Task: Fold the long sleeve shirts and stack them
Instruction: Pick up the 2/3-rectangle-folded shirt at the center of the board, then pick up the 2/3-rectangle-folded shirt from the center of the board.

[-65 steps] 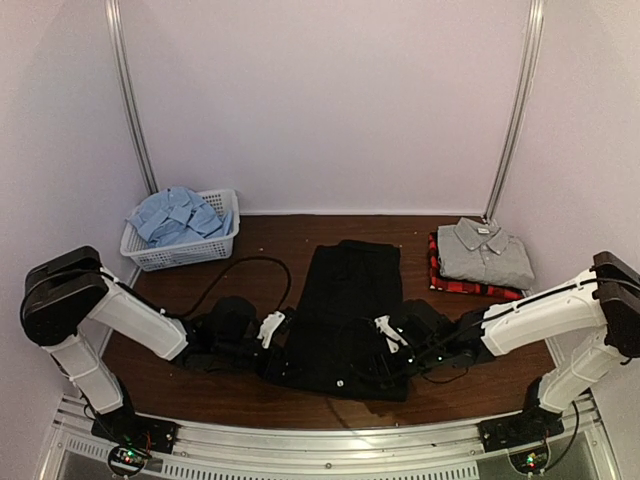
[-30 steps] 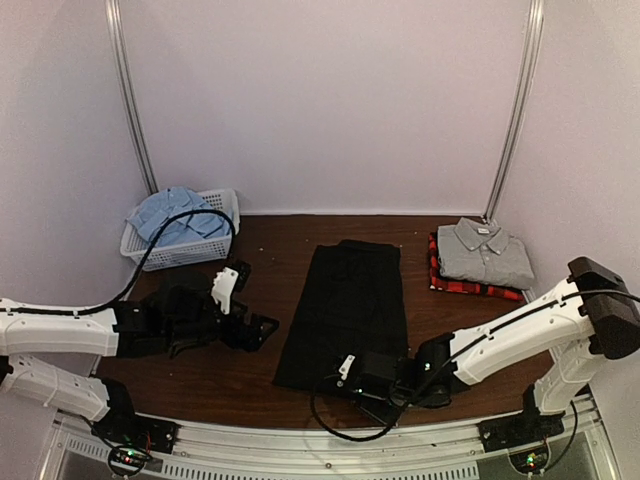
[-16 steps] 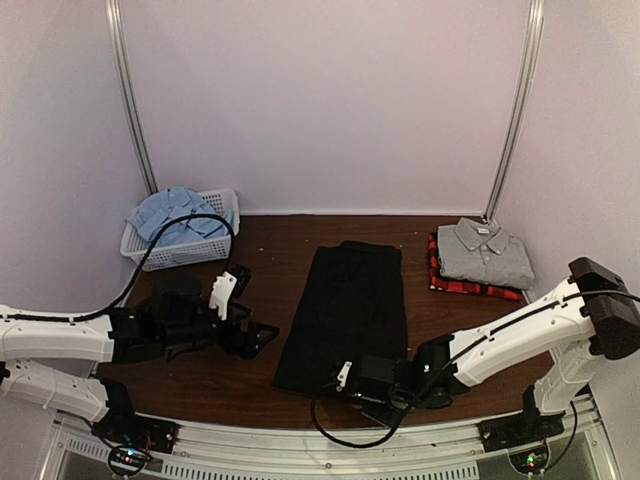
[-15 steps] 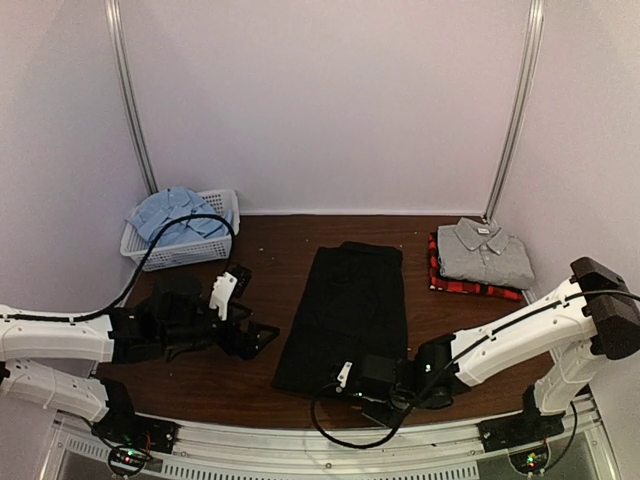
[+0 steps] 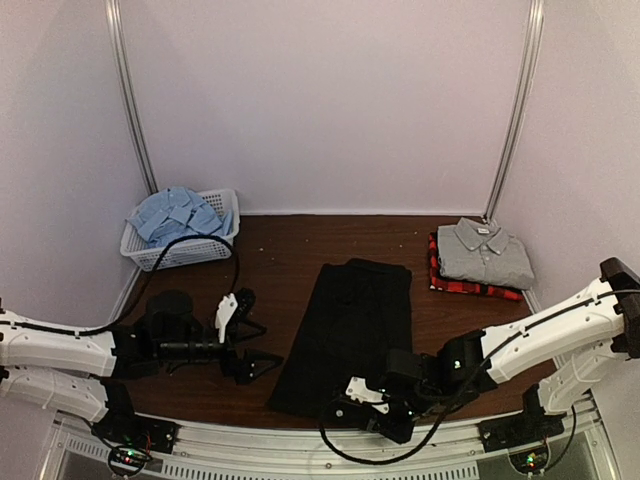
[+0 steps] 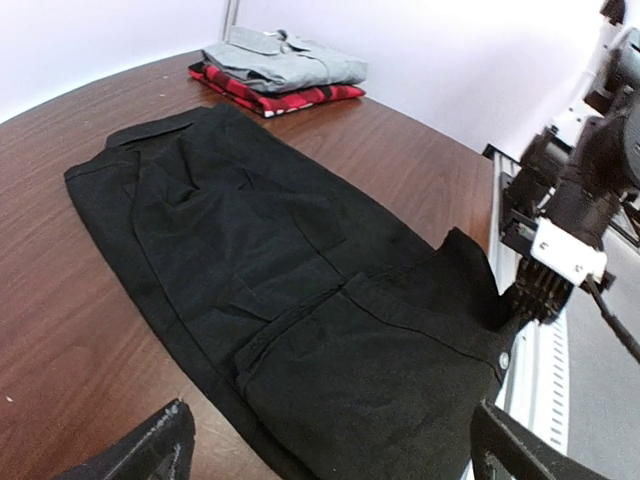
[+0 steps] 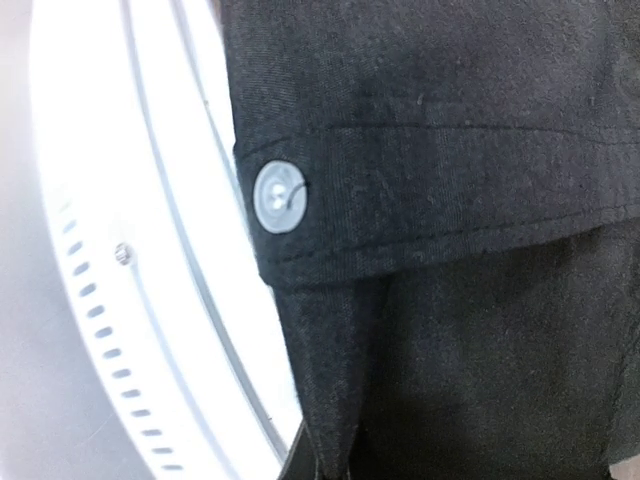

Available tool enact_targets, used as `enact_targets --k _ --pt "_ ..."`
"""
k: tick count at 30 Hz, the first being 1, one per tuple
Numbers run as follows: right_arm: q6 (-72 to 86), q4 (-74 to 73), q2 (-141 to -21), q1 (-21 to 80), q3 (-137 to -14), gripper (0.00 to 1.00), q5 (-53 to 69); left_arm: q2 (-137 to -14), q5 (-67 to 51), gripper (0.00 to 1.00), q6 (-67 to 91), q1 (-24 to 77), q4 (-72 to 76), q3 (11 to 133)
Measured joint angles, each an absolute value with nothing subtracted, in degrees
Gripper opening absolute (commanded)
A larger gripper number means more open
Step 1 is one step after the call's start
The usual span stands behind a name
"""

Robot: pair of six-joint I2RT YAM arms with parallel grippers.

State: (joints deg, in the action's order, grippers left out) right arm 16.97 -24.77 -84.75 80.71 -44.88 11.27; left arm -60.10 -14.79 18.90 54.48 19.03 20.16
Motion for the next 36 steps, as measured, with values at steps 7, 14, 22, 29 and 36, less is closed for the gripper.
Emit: enact_targets --k 7,14,22,29,36 --pt "17.15 -24.73 -82.74 79.55 -43.48 0.00 20.01 -58.30 -17.69 0.98 15.31 59.86 27.64 14.00" --pt "16.40 -26.35 -81.25 76.36 -43.53 0.00 25.04 -62.78 -18.90 0.98 7.29 65.87 27.79 17.41" --pt "14.92 -27.40 -78.96 72.34 -43.57 0.00 30.72 -75.11 -20.75 0.98 -1.23 69.60 25.56 25.80" --pt "14.70 -27.66 -75.55 68.71 -43.57 0.00 34.46 -80.88 -24.58 0.96 -4.43 69.87 23.88 29.95" --pt "14.59 -27.62 -74.15 66.74 -43.57 0.00 36.67 -82.94 -24.29 0.77 -6.48 69.87 20.99 31.40"
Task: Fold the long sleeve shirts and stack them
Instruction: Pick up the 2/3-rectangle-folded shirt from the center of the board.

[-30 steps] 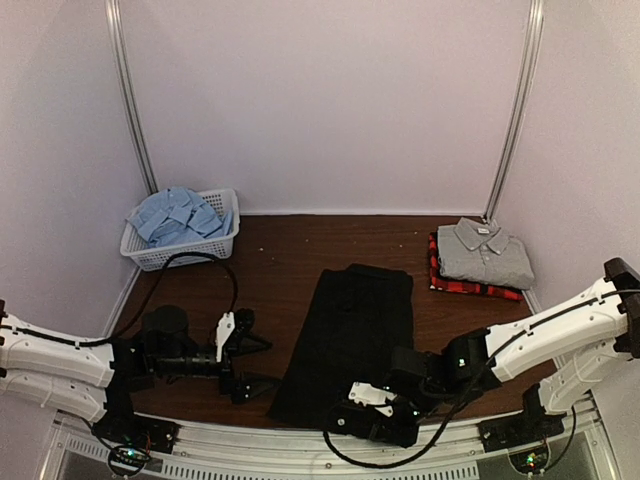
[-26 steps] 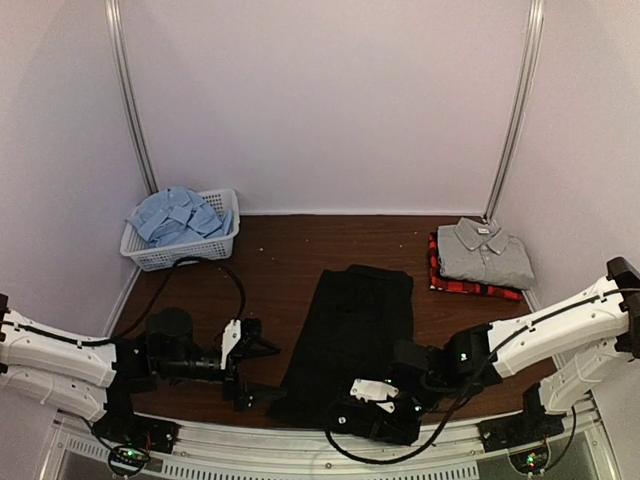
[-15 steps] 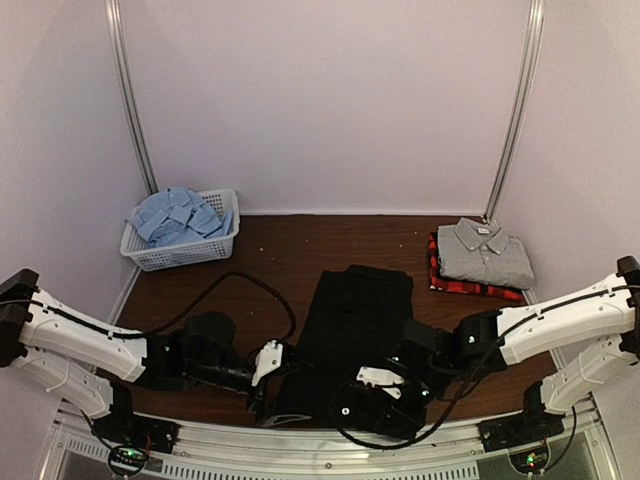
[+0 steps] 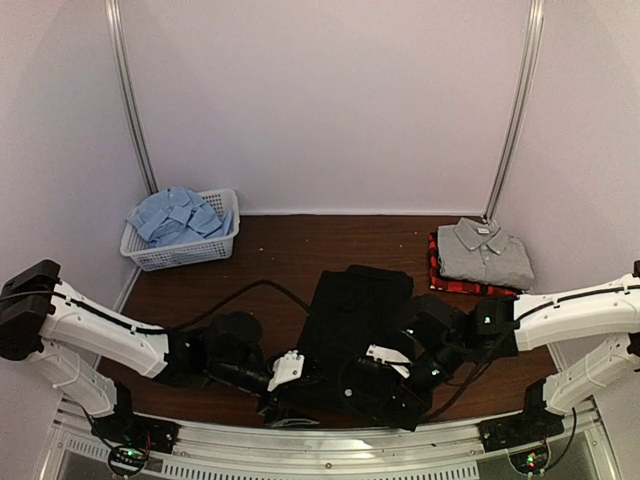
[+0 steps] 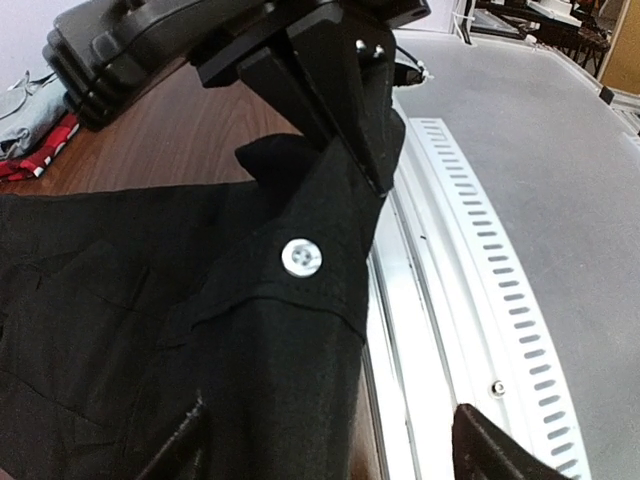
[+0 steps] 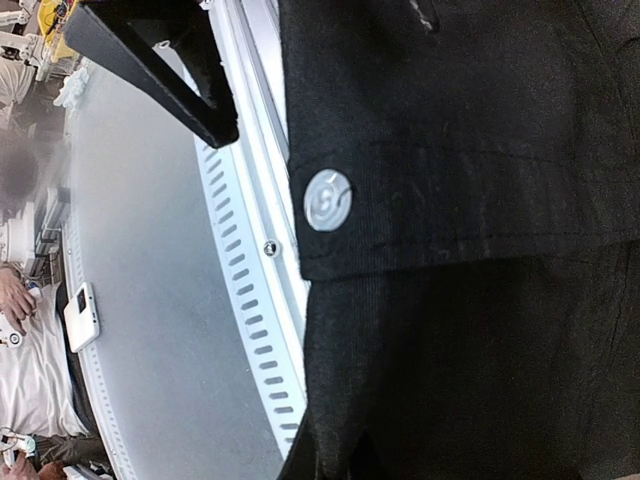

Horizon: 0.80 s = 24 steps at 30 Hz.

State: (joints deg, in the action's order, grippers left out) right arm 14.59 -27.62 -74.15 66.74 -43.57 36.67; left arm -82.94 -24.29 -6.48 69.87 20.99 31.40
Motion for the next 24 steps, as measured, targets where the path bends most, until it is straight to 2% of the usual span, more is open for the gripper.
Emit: enact_targets --k 6,10,12,16,20,24 --pt "14.24 -27.59 -74.13 65.93 -43.55 0.00 37.60 -84.40 -22.22 0.46 -7.40 69.87 19.46 33.74" --pt "14.13 -27.59 -73.89 65.78 -43.51 0.00 37.65 -84.71 -21.52 0.15 -7.79 69.87 18.48 34.85" --pt "14.13 -27.59 -73.19 65.73 -43.46 0.06 37.52 -84.82 -21.43 0.01 -7.90 69.87 17.65 35.59" --pt "14.68 -27.44 -70.50 65.69 -43.38 0.30 36.23 -84.84 -21.89 0.00 -6.70 69.76 16.12 36.93" --pt "16.49 -26.61 -67.83 65.69 -42.72 0.49 33.56 -84.84 -24.62 0.00 -3.64 68.25 13.91 37.98" --pt "18.13 -25.30 -64.95 65.76 -42.09 0.75 29.50 -84.84 -28.25 0.00 -0.12 65.82 10.68 40.42"
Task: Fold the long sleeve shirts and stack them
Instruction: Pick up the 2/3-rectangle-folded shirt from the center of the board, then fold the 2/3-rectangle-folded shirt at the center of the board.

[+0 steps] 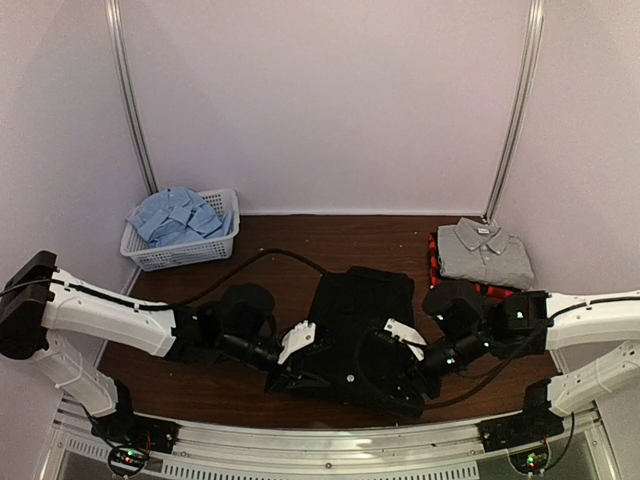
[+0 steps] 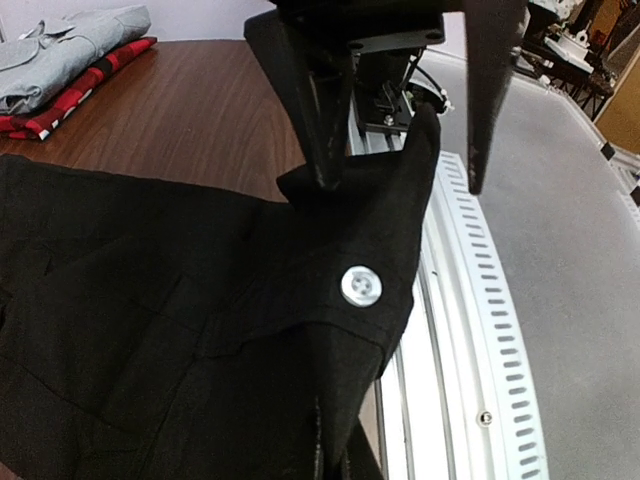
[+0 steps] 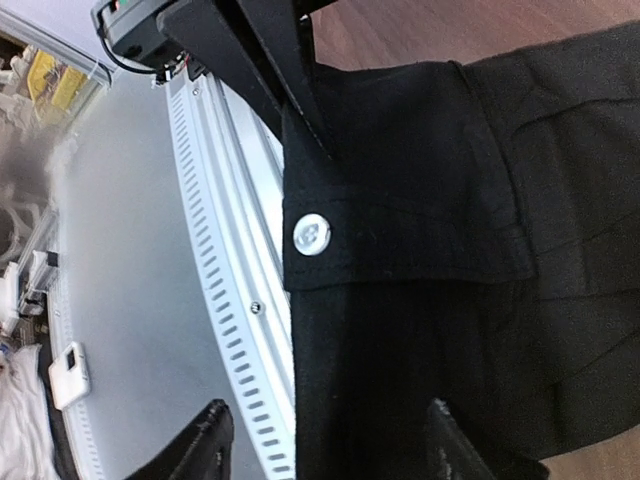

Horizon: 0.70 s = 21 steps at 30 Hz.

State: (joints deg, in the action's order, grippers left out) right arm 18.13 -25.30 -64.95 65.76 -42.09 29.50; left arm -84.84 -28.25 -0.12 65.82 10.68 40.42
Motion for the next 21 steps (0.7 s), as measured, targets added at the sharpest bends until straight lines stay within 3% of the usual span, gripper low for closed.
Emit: enact_targets --k 5,11,16,19,21 --pt "20.03 -24.34 -62.83 68.20 -41.91 0.85 23.16 -84.84 -31.81 0.00 3.33 64.14 6.17 45.04" --pt "21.19 -24.34 -63.96 72.75 -41.95 0.84 15.77 -84.82 -35.73 0.00 6.26 63.40 3.46 48.21" --pt "21.34 -25.02 -65.47 74.02 -41.95 0.52 11.81 -84.58 -39.16 0.00 7.73 62.24 1.91 48.25" --pt "20.75 -25.10 -65.80 74.15 -42.00 0.18 11.33 -84.53 -40.71 0.00 8.38 61.91 1.63 48.25" --pt "20.01 -25.06 -66.00 74.19 -42.09 0.02 11.29 -84.53 -41.76 0.00 8.67 61.91 1.63 48.25"
